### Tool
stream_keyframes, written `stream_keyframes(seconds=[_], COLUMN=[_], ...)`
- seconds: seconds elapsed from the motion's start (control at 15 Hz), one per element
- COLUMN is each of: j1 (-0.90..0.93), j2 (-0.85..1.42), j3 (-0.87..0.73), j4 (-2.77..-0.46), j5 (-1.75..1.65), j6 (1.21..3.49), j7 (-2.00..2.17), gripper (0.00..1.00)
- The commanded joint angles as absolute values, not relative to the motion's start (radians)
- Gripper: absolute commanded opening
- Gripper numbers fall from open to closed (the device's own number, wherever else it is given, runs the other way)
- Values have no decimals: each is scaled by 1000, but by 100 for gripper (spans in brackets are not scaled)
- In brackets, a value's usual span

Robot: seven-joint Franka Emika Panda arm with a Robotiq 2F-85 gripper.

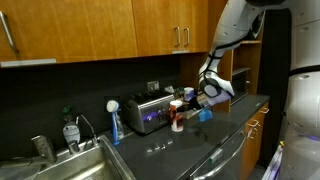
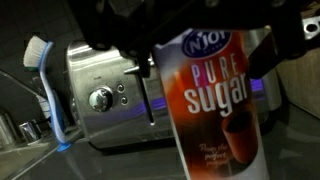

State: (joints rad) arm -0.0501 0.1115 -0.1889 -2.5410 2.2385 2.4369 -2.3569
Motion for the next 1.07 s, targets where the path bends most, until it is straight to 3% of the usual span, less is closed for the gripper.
stream_keyframes(seconds=[0.0,1.0], j1=[-65,-131], j2=[104,81], j3=[-179,-221], j4=[-2546,-2601], j5=[2238,2309], j6=[2433,2420], j7=[-2358,-2377], gripper=[100,100])
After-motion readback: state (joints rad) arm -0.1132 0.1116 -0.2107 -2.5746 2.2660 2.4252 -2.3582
